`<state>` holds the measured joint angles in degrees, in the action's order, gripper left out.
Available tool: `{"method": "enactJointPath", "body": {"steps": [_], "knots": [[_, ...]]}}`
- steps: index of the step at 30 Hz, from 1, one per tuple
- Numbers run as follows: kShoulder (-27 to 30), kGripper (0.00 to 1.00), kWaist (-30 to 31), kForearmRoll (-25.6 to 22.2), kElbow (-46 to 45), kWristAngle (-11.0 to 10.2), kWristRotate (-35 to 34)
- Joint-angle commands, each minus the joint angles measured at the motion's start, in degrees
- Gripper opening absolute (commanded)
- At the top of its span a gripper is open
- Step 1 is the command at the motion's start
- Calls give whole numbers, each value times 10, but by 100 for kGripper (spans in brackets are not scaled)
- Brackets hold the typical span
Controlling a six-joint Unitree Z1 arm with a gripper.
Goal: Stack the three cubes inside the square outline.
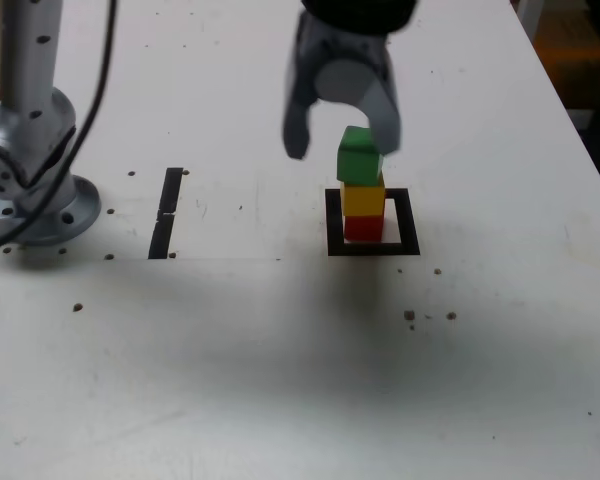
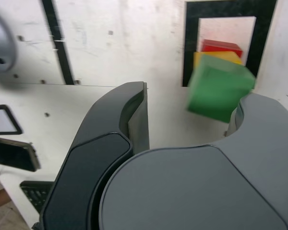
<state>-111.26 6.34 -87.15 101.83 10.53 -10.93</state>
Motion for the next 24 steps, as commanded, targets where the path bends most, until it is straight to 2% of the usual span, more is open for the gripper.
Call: {"method": "enactJointPath", "body": {"steps": [1, 6, 11, 18, 24], "knots": [[23, 73, 3, -11, 1, -7, -7], [78, 77, 3, -35, -11, -29, -25], [131, 77, -6, -38, -65, -40, -40], [179, 77, -20, -19, -177, -39, -66], [191, 77, -22, 37, -279, -24, -84]]}}
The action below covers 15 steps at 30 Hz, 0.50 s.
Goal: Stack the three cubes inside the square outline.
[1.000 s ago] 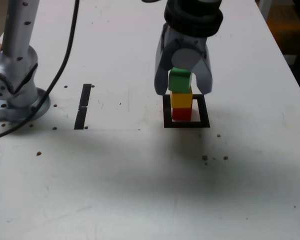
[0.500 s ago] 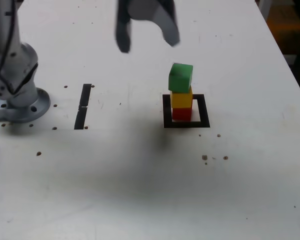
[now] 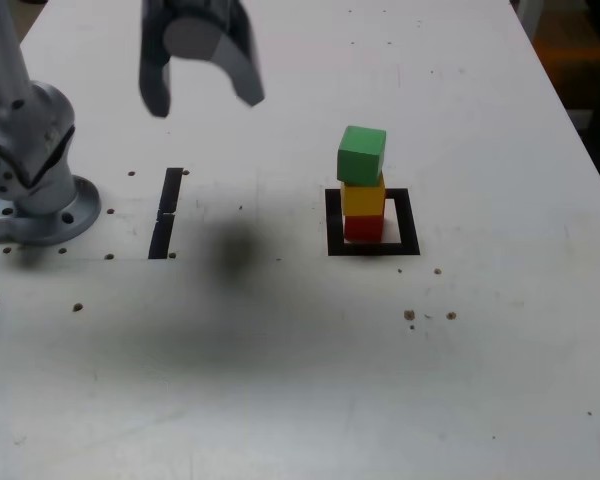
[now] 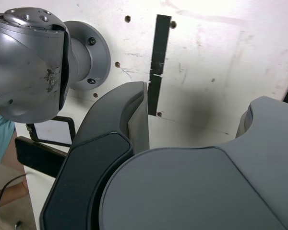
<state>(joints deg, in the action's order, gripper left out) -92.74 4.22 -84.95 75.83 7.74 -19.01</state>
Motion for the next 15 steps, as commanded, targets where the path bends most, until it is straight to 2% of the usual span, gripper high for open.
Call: {"method": "enactJointPath", "body": {"steps": [1, 5, 15], "knots": [[7, 78, -1, 32, -39, 7, -5], [10, 79, -1, 114, -121, 23, -8], [-4, 81, -1, 196, -188, 45, 1]]}}
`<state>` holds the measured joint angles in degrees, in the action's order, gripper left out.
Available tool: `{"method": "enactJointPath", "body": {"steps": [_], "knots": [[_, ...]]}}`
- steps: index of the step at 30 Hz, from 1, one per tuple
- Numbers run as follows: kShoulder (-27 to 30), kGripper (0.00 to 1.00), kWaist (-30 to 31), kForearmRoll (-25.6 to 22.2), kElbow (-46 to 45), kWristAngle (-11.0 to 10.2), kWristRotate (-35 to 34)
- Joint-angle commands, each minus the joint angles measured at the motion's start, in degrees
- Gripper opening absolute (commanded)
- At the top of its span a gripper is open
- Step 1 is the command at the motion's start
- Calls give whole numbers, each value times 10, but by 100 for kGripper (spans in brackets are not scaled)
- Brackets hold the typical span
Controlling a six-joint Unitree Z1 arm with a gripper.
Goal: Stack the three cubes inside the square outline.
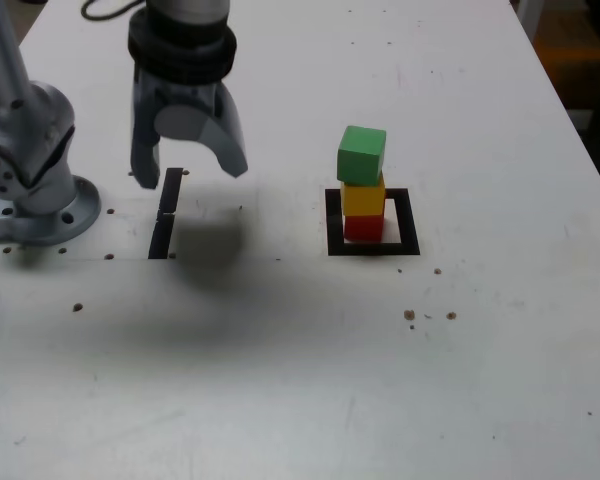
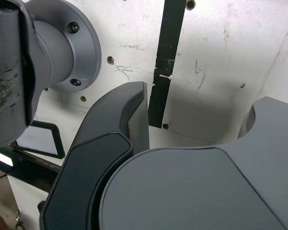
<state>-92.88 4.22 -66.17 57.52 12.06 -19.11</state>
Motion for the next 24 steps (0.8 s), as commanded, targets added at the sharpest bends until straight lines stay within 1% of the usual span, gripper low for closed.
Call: {"method": "enactJointPath", "body": {"steps": [1, 3, 4, 6, 8, 14, 24], "knots": [[-4, 81, -1, 19, -12, 3, 5], [-6, 82, -1, 42, -26, 5, 12], [-7, 83, -1, 61, -38, 5, 17], [-6, 84, -1, 85, -52, 3, 22], [-5, 86, -1, 99, -60, -1, 24], [-4, 89, -1, 106, -67, -17, 24], [-1, 91, -1, 106, -77, -21, 24]]}}
